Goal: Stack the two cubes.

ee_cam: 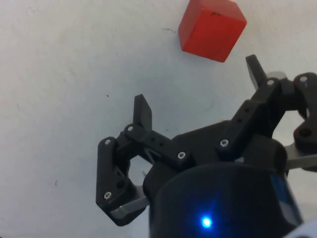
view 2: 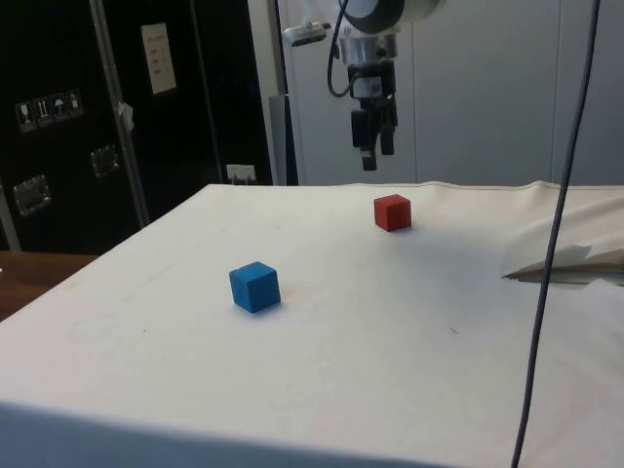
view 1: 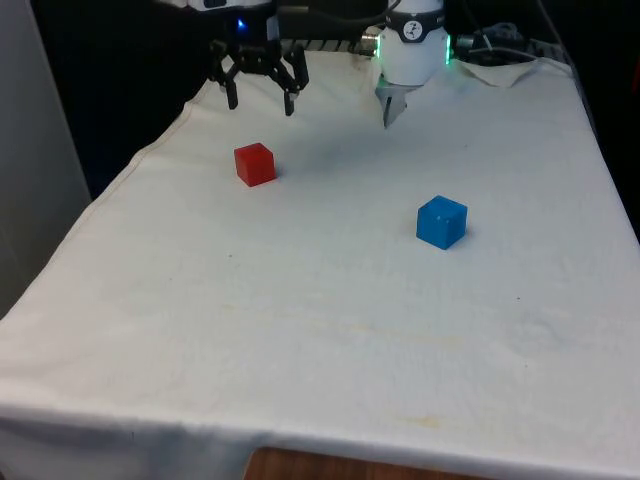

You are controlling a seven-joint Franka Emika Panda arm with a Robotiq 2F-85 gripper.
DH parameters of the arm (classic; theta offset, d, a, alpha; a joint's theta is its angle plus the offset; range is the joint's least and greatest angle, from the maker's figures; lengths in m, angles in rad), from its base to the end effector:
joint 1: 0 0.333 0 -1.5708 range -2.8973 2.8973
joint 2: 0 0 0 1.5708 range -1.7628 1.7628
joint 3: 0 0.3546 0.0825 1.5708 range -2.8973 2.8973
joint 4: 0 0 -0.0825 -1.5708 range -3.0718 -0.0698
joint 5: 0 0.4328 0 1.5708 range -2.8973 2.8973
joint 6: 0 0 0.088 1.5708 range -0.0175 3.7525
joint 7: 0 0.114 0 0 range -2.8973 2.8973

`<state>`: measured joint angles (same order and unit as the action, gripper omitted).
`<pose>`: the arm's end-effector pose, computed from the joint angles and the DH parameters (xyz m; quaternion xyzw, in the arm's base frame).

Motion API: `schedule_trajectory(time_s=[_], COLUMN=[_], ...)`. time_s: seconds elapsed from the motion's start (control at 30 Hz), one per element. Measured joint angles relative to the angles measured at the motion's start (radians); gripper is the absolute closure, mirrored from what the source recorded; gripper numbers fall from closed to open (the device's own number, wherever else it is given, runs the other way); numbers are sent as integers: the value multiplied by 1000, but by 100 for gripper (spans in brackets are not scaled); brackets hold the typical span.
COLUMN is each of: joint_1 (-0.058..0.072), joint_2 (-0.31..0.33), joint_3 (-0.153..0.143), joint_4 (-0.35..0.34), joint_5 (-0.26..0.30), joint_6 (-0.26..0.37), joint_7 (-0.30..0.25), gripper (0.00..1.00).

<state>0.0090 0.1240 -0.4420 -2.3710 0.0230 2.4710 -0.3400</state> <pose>0.4879 -0.2275 0.2693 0.9983 -0.0542 -0.0127 0.0158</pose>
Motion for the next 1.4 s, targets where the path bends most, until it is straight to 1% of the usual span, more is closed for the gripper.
schedule_trajectory(time_s=[0.1, 0.23, 0.47, 0.57, 0.73, 0.87, 1.0, 1.1, 1.13, 1.4], joint_1=[0, 0, 0, 0, -2, -2, -2, -2, -2, -2], joint_2=[15, 25, 38, 38, 38, 38, 38, 38, 38, 38], joint_3=[0, 0, 0, -1, -13, -13, -13, -13, -13, -13], joint_4=[4, 7, 8, 8, 8, 10, 11, 11, 11, 11], joint_5=[20, 32, 40, 40, 43, 50, 50, 50, 50, 50], joint_6=[2, 3, 3, 3, 3, 3, 3, 2, 2, 2], joint_7=[10, 21, 69, 73, 77, 89, 124, 132, 147, 214], gripper=[0, 0, 0, 0, 0, 0, 0, 0, 0, 0])
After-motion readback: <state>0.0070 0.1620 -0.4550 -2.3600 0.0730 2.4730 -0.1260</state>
